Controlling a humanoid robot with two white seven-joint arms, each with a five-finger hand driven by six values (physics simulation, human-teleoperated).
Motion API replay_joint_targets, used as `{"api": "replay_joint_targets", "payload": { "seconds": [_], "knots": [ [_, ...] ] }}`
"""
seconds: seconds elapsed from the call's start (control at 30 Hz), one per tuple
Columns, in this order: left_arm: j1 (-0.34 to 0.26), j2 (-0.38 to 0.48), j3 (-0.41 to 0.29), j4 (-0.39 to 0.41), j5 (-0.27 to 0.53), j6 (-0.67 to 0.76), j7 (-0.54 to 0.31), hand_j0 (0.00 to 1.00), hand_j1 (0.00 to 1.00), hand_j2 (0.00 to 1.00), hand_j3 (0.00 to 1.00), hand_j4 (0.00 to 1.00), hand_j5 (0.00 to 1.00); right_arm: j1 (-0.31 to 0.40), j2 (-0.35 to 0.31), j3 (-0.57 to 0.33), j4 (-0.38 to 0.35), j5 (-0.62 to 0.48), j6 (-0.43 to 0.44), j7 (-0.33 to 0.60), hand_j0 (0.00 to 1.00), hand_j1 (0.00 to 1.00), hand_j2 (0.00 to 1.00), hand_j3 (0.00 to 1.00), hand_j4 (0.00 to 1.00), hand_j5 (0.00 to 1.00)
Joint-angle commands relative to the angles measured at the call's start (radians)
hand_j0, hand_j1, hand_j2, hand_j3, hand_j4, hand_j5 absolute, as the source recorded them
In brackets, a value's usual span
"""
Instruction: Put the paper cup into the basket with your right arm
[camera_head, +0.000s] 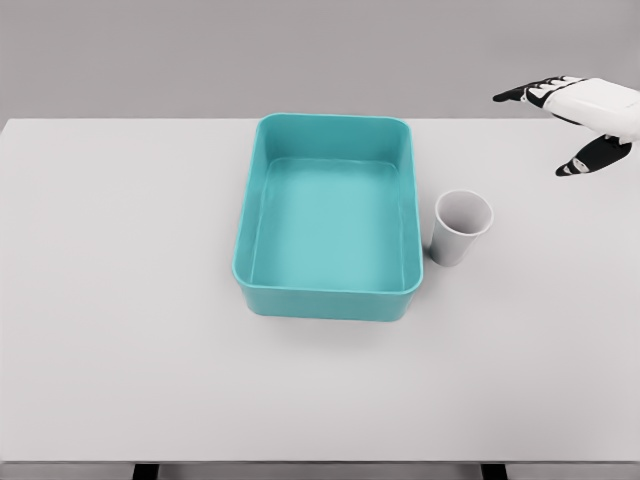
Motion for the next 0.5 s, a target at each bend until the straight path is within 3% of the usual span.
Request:
{"api": "replay_joint_targets", "payload": {
  "seconds": [0.0,0.13,0.17,0.2,0.33,0.43,0.47],
  "knots": [
    [0.000,0.000,0.000,0.000,0.001,0.000,0.000,1.00,1.00,1.00,1.00,1.00,1.00,0.000,-0.001,0.002,-0.004,0.000,-0.002,0.000,1.00,1.00,1.00,1.00,1.00,1.00],
    [0.000,0.000,0.000,0.000,-0.001,0.000,0.000,1.00,1.00,1.00,1.00,1.00,1.00,0.005,-0.003,0.000,-0.006,-0.009,-0.012,0.023,0.98,0.98,0.98,0.98,0.98,0.98],
    [0.000,0.000,0.000,0.000,0.001,0.000,0.000,1.00,1.00,1.00,1.00,1.00,1.00,0.008,-0.001,0.000,-0.001,-0.086,-0.009,0.096,0.97,0.97,0.97,0.97,0.97,0.97],
    [0.000,0.000,0.000,0.000,0.001,0.000,0.000,1.00,1.00,1.00,1.00,1.00,1.00,0.009,-0.003,-0.001,0.028,-0.277,-0.011,0.150,0.96,0.96,0.96,0.96,0.96,0.96],
    [0.000,0.000,0.000,0.000,0.001,0.000,0.000,1.00,1.00,1.00,1.00,1.00,1.00,0.011,0.017,-0.030,0.250,-0.641,-0.074,0.150,0.98,0.98,0.98,0.98,0.98,0.98],
    [0.000,0.000,0.000,0.000,0.001,0.000,0.000,1.00,1.00,1.00,1.00,1.00,1.00,0.012,0.137,-0.036,0.509,-0.790,-0.178,0.150,0.99,0.99,0.99,0.99,0.99,0.99],
    [0.000,0.000,0.000,0.000,0.001,0.000,0.000,1.00,1.00,1.00,1.00,1.00,1.00,0.012,0.147,-0.035,0.525,-0.797,-0.181,0.150,0.99,0.99,0.99,0.99,0.99,0.99]
  ]
}}
